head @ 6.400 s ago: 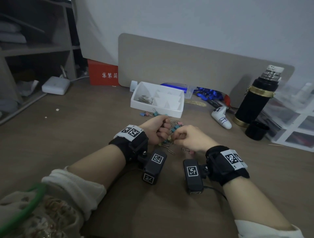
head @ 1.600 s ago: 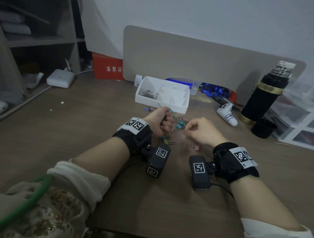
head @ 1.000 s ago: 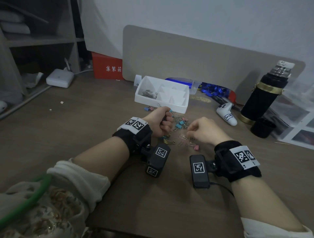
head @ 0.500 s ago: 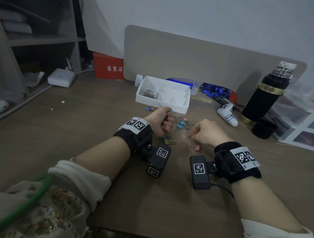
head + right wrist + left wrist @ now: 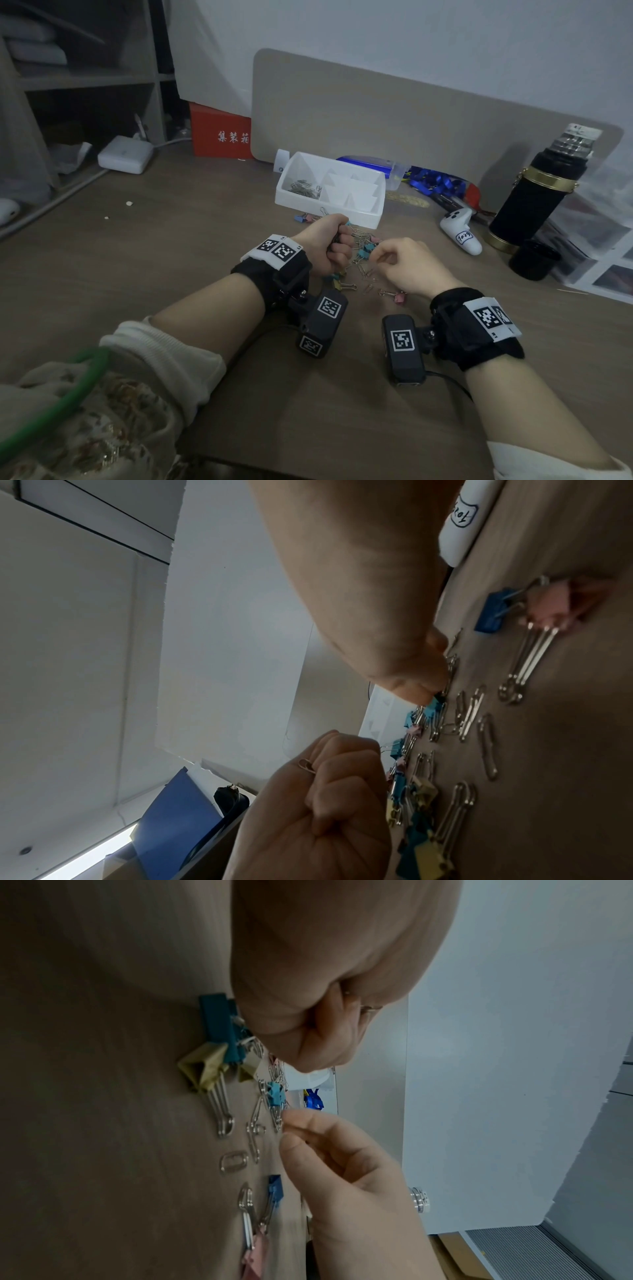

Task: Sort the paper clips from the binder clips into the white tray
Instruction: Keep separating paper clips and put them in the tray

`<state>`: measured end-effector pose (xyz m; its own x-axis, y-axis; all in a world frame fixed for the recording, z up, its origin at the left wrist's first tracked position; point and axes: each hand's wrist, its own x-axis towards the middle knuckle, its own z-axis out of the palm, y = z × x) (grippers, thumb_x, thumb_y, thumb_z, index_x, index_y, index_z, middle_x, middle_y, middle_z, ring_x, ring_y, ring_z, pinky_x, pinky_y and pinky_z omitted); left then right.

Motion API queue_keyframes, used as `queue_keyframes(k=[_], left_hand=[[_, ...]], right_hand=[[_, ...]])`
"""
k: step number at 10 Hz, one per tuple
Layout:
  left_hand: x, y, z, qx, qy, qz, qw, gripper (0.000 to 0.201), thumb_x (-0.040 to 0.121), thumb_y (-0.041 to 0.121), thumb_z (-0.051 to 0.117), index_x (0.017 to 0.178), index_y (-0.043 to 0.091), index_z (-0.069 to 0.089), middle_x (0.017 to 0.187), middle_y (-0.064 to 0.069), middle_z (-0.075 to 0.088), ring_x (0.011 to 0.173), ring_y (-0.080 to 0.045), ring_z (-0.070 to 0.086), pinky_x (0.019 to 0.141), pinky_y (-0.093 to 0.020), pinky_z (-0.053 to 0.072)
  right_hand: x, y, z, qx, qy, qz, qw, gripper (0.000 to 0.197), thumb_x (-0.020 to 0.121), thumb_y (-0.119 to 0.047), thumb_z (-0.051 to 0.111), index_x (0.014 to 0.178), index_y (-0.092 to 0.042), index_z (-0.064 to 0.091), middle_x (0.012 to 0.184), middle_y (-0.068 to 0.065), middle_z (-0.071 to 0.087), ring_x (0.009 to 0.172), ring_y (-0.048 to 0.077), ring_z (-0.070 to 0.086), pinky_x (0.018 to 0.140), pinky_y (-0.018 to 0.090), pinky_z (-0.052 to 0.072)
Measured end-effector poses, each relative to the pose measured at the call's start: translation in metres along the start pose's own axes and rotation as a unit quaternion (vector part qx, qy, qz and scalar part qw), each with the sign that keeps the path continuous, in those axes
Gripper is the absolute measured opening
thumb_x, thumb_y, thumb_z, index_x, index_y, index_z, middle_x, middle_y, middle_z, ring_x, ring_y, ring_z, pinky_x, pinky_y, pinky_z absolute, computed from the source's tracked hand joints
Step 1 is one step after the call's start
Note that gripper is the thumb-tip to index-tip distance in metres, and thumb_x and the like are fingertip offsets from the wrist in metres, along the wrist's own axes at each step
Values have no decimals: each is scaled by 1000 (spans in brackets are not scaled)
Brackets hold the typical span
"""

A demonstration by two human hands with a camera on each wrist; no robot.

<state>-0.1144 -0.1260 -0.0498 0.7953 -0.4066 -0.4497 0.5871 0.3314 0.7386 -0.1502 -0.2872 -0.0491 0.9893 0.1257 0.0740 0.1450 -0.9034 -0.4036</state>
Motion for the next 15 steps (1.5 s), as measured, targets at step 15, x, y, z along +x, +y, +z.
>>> queue_keyframes(k=[15], left_hand=[[1,0,0,-4,-5,-1,1000,43,99,29,36,57,23,30,43,8,27,28,-5,21,26,-14,13]], right_hand=[[4,8,-2,-50,-48,20,997,23,85,-8,65,69,-24,64,74,-7,64,64,10,66,55,16,42]])
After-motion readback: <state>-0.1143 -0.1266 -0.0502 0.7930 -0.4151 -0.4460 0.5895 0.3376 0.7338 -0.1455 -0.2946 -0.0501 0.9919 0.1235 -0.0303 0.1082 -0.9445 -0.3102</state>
